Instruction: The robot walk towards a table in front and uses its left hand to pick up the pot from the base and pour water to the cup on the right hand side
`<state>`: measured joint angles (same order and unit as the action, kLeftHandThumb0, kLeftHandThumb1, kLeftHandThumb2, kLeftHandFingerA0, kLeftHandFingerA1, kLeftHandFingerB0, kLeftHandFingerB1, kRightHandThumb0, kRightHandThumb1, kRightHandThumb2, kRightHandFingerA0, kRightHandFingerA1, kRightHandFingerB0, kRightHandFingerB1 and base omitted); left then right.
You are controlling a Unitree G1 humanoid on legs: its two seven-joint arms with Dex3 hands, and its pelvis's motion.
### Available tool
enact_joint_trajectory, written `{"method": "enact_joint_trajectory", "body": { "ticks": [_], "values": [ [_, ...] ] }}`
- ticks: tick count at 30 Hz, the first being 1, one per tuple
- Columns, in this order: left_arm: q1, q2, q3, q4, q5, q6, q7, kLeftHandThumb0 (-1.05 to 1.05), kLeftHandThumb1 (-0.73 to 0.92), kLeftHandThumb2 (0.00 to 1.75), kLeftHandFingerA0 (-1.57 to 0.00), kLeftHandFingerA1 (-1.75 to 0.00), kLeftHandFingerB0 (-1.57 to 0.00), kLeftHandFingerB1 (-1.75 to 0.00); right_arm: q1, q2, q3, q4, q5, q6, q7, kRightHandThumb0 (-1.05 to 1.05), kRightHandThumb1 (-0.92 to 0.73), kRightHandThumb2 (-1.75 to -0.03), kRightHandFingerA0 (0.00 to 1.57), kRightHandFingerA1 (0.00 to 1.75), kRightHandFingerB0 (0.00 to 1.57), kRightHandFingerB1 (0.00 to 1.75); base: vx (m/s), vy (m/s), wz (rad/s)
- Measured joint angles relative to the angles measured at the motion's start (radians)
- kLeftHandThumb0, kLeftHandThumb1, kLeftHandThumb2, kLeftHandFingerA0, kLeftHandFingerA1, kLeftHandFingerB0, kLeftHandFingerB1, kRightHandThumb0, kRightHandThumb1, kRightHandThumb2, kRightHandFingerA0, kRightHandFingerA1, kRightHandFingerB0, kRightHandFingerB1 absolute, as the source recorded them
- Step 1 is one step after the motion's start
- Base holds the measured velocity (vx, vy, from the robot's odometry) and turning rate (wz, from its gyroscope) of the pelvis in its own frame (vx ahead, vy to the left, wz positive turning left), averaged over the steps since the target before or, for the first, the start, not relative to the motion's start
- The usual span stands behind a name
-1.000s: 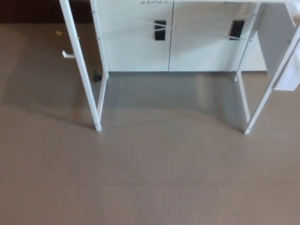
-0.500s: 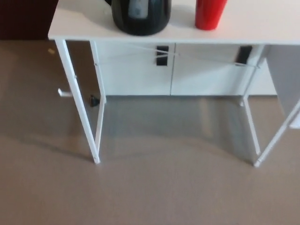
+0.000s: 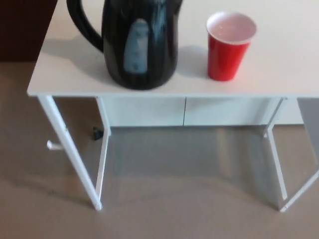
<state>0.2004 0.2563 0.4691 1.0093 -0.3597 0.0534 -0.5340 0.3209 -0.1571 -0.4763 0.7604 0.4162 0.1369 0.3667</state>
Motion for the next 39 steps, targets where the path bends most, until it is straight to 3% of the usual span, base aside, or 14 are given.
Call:
{"method": "enact_joint_trajectory", "body": {
  "ticks": [15, 16, 18, 21, 22, 23, 24, 27, 28, 32, 33, 35, 36, 39],
  "values": [
    [0.004, 0.022, -0.050, 0.059, 0.075, -0.220, 0.139, 0.01, 0.54, 0.95, -0.24, -0.56, -0.12, -0.49, 0.013, -0.006, 0.116, 0.071, -0.135, -0.177, -0.089, -0.11, -0.44, -0.88, 0.40, 0.60, 0.16, 0.49, 0.27, 0.084, 0.04],
    [0.004, 0.021, -0.051, 0.062, 0.077, -0.228, 0.145, 0.01, 0.50, 0.92, -0.27, -0.56, -0.17, -0.51, 0.005, -0.008, 0.117, 0.084, -0.139, -0.183, -0.093, -0.13, -0.60, -0.59, 0.56, 0.49, 0.30, 0.37, 0.27, -0.251, -0.85],
    [-0.001, 0.020, -0.061, 0.052, 0.083, -0.242, 0.156, 0.00, 0.49, 0.91, -0.28, -0.56, -0.19, -0.51, 0.000, -0.014, 0.120, 0.078, -0.147, -0.201, -0.100, -0.11, -0.60, -0.56, 0.55, 0.48, 0.29, 0.36, 0.18, -0.364, 0.40],
    [0.005, 0.021, -0.083, 0.034, 0.101, -0.265, 0.184, 0.00, 0.49, 0.91, -0.28, -0.56, -0.19, -0.51, -0.005, -0.019, 0.121, 0.073, -0.156, -0.220, -0.110, -0.11, -0.60, -0.56, 0.55, 0.48, 0.29, 0.36, 0.18, -0.225, 0.00],
    [0.009, 0.021, -0.090, 0.030, 0.108, -0.273, 0.193, -0.01, 0.45, 0.88, -0.35, -0.58, -0.23, -0.52, -0.007, -0.019, 0.122, 0.073, -0.159, -0.227, -0.113, -0.09, -0.44, -0.88, 0.36, 0.58, 0.18, 0.49, 0.11, -0.072, -0.03],
    [0.013, 0.024, -0.103, 0.032, 0.118, -0.284, 0.209, -0.01, 0.45, 0.88, -0.35, -0.58, -0.23, -0.52, -0.007, -0.020, 0.127, 0.072, -0.165, -0.232, -0.117, -0.09, -0.44, -0.88, 0.36, 0.58, 0.18, 0.49, 0.09, -0.032, -0.09],
    [0.015, 0.026, -0.117, 0.037, 0.130, -0.294, 0.226, -0.02, 0.63, 0.57, -0.52, -0.48, -0.35, -0.39, -0.006, -0.021, 0.134, 0.071, -0.172, -0.236, -0.123, -0.10, -0.43, -0.87, 0.41, 0.59, 0.20, 0.50, 0.08, 0.026, -0.15],
    [0.019, 0.032, -0.155, 0.046, 0.165, -0.323, 0.267, -0.02, 0.63, 0.57, -0.52, -0.48, -0.35, -0.39, 0.012, -0.027, 0.168, 0.047, -0.203, -0.249, -0.152, -0.10, -0.43, -0.87, 0.41, 0.59, 0.20, 0.50, 0.08, 0.040, -0.15],
    [0.020, 0.034, -0.161, 0.047, 0.172, -0.329, 0.275, -0.02, 0.45, 0.88, -0.43, -0.61, -0.23, -0.52, 0.017, -0.027, 0.176, 0.041, -0.211, -0.252, -0.160, -0.11, -0.42, -0.86, 0.37, 0.58, 0.21, 0.50, 0.07, 0.050, -0.18],
    [0.014, 0.046, -0.185, 0.057, 0.200, -0.357, 0.307, -0.02, 0.45, 0.88, -0.42, -0.61, -0.23, -0.52, 0.023, -0.030, 0.199, 0.046, -0.241, -0.270, -0.190, -0.10, -0.41, -0.86, 0.40, 0.59, 0.22, 0.50, 0.01, 0.164, -0.08],
    [0.014, 0.053, -0.186, 0.061, 0.203, -0.363, 0.315, -0.02, 0.45, 0.88, -0.38, -0.59, -0.23, -0.51, 0.023, -0.031, 0.202, 0.053, -0.249, -0.276, -0.197, -0.12, -0.59, -0.57, 0.55, 0.45, 0.34, 0.36, 0.00, 0.144, 0.00],
    [0.014, 0.060, -0.187, 0.066, 0.207, -0.372, 0.327, -0.02, 0.45, 0.88, -0.38, -0.59, -0.23, -0.51, 0.024, -0.030, 0.207, 0.065, -0.258, -0.284, -0.204, -0.12, -0.59, -0.57, 0.55, 0.45, 0.34, 0.36, -0.11, 0.175, 0.07],
    [0.015, 0.062, -0.187, 0.068, 0.208, -0.374, 0.332, -0.01, 0.45, 0.89, -0.39, -0.60, -0.23, -0.52, 0.024, -0.030, 0.208, 0.071, -0.260, -0.291, -0.206, -0.09, -0.43, -0.87, 0.40, 0.59, 0.21, 0.50, 0.02, 0.083, 0.14],
    [0.012, 0.062, -0.182, 0.072, 0.208, -0.376, 0.333, 0.00, 0.44, 0.88, -0.37, -0.59, -0.24, -0.52, 0.030, -0.030, 0.208, 0.056, -0.264, -0.294, -0.211, -0.10, -0.42, -0.87, 0.41, 0.60, 0.22, 0.51, 0.01, 0.023, 0.17]
  ]
}}
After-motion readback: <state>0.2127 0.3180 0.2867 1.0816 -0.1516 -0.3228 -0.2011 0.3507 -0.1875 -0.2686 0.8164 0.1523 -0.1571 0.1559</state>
